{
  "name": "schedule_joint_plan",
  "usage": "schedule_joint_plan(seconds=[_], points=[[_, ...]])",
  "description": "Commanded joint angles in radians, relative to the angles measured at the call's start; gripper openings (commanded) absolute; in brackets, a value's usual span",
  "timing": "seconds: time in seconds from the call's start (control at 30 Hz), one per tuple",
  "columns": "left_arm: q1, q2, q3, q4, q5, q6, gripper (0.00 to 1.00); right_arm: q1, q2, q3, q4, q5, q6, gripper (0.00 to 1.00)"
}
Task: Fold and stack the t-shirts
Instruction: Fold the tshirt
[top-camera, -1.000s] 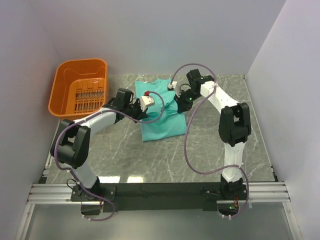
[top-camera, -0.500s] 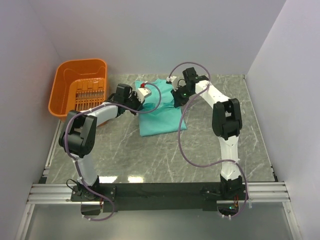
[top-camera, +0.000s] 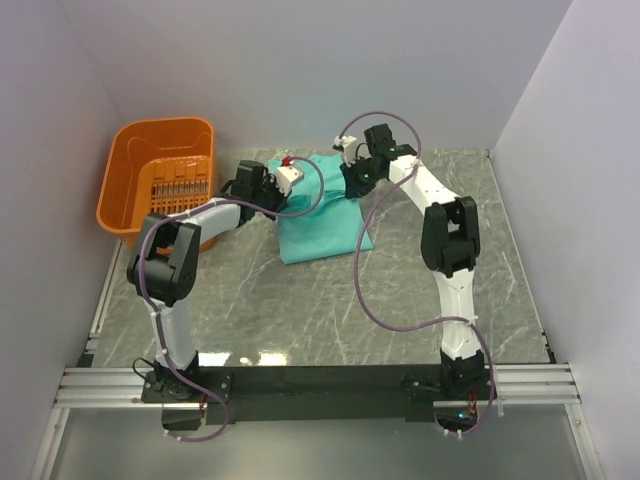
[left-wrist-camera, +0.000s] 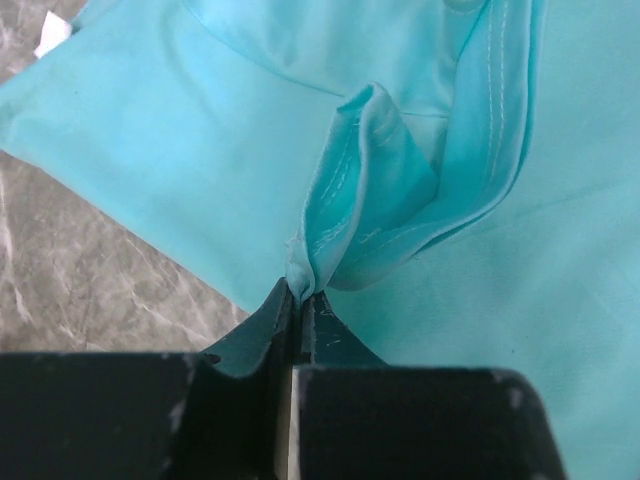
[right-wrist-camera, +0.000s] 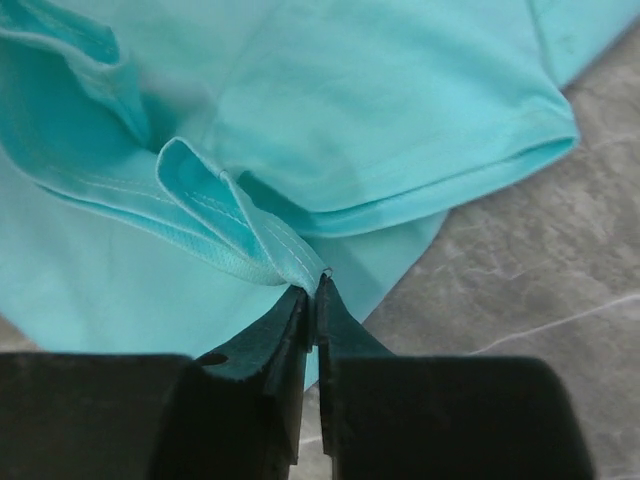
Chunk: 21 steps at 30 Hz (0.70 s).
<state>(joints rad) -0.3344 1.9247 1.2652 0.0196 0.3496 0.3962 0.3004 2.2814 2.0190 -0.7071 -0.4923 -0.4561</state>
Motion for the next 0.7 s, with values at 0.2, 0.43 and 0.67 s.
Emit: schedule_joint_plan(seconds=[0.2,0.43,0.67], points=[[0.005,-0.047,0.017,0.160,-0.261,-0.177,0.60,-0.001,-0.032,-0.017,0.221,0.290,0.307,0.38],[-0.021,-0.191,0.007,0.122,-0.267,-0.178,0.71,-0.032,-0.164,-0.118,0.204,0.102,0.242,0.51],[-0.035,-0.378,-0.094,-0.144,-0.173,-0.498,0.67,-0.095,-0.289,-0.354,0.052,-0.169,0.079,0.56]])
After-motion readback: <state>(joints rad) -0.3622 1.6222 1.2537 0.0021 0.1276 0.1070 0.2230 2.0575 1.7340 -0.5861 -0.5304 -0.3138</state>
